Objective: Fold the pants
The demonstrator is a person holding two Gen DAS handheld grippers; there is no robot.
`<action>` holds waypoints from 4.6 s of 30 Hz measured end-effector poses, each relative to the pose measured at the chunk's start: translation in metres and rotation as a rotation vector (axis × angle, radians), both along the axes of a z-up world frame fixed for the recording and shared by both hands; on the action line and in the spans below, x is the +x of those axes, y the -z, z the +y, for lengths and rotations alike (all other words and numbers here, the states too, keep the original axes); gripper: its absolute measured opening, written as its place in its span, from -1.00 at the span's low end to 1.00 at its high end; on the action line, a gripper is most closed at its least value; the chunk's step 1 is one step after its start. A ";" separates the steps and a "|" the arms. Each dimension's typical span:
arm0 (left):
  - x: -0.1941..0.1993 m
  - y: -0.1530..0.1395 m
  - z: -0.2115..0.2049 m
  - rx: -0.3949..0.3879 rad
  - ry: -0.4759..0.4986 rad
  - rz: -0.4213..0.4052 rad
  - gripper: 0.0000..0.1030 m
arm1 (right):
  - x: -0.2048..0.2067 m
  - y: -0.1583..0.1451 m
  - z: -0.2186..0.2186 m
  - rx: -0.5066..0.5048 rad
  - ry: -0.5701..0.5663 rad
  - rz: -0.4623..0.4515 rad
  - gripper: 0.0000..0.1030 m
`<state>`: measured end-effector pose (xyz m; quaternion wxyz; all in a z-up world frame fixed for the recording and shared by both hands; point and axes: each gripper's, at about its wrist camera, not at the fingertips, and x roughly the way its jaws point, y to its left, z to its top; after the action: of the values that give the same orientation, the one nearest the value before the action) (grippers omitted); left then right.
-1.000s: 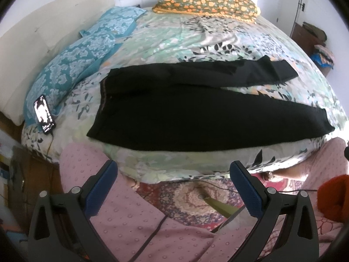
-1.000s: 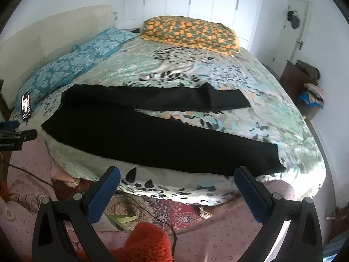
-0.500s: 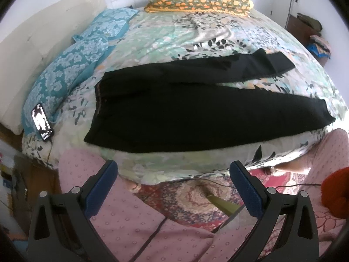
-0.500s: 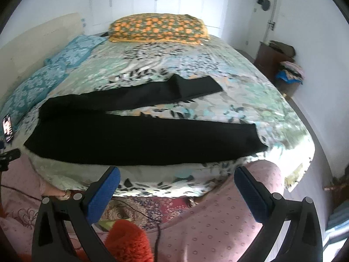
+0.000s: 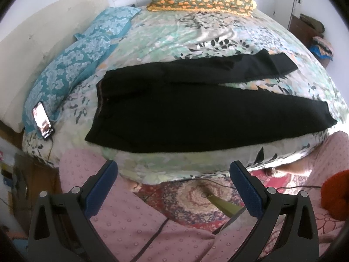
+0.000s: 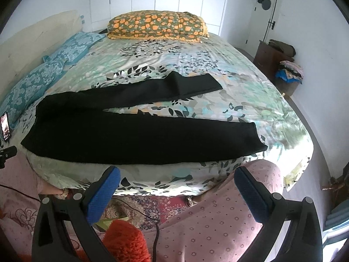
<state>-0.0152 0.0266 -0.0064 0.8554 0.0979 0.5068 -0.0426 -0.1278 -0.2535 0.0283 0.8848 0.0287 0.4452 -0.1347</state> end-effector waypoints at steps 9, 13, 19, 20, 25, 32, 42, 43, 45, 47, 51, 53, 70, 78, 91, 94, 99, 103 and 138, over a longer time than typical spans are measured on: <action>0.007 0.005 -0.010 -0.003 0.053 0.018 0.99 | 0.014 0.006 0.015 -0.002 -0.091 0.018 1.00; 0.009 0.005 -0.012 -0.005 0.065 0.015 0.99 | 0.018 0.007 0.019 -0.008 -0.121 0.025 1.00; 0.011 0.006 -0.017 0.008 0.095 0.007 0.99 | 0.029 0.007 0.024 -0.004 -0.167 0.017 1.00; 0.014 0.007 -0.017 0.005 0.096 0.013 0.99 | 0.033 0.005 0.023 0.002 -0.187 0.004 1.00; 0.047 0.004 -0.013 0.013 0.119 -0.029 0.99 | 0.069 -0.021 0.008 0.034 -0.328 -0.198 1.00; 0.164 -0.041 -0.002 -0.067 0.053 -0.270 0.99 | 0.203 -0.037 -0.068 0.227 -0.398 -0.227 1.00; 0.218 0.006 0.035 -0.277 -0.132 -0.095 0.99 | 0.408 0.053 -0.272 0.201 -0.217 0.137 0.99; 0.217 0.015 0.038 -0.259 -0.144 -0.072 0.99 | 0.424 0.066 -0.290 0.232 -0.192 0.174 0.98; 0.214 0.031 0.044 -0.208 -0.177 -0.030 0.99 | 0.463 0.095 -0.328 0.303 -0.139 0.234 0.69; 0.212 0.041 0.049 -0.158 -0.207 -0.010 0.99 | 0.487 0.117 -0.348 0.344 -0.110 0.270 0.61; 0.214 0.059 0.059 -0.137 -0.285 0.049 0.99 | 0.523 0.160 -0.359 0.356 -0.103 0.363 0.38; 0.217 0.067 0.060 -0.150 -0.310 0.077 0.99 | 0.533 0.177 -0.358 0.329 -0.106 0.393 0.38; 0.243 0.086 0.007 -0.163 -0.264 0.068 0.99 | 0.527 0.113 -0.380 0.026 -0.042 0.070 -0.48; 0.300 0.100 0.034 -0.063 -0.255 0.031 0.99 | 0.472 0.138 -0.315 0.087 -0.054 0.077 0.43; 0.467 0.179 0.055 -0.238 -0.147 0.329 0.99 | 0.325 0.147 -0.159 0.404 -0.247 0.077 0.59; 0.473 0.213 0.009 0.004 -0.111 0.376 0.99 | 0.298 0.156 -0.137 0.453 -0.219 0.084 0.59; 0.470 0.210 -0.015 0.050 -0.148 0.199 -0.22 | 0.275 0.152 -0.115 0.474 -0.230 0.085 0.59; 0.467 0.201 -0.015 0.075 -0.170 0.142 -0.82 | 0.283 0.136 -0.120 0.413 -0.257 0.055 0.59; 0.349 0.188 0.122 0.124 -0.383 0.079 0.73 | 0.446 0.141 -0.314 0.235 0.177 -0.052 0.50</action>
<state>0.3337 0.1489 -0.1940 0.8197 0.0506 0.5509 0.1486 0.3183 -0.5672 -0.1124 0.8713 0.1747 0.4304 -0.1585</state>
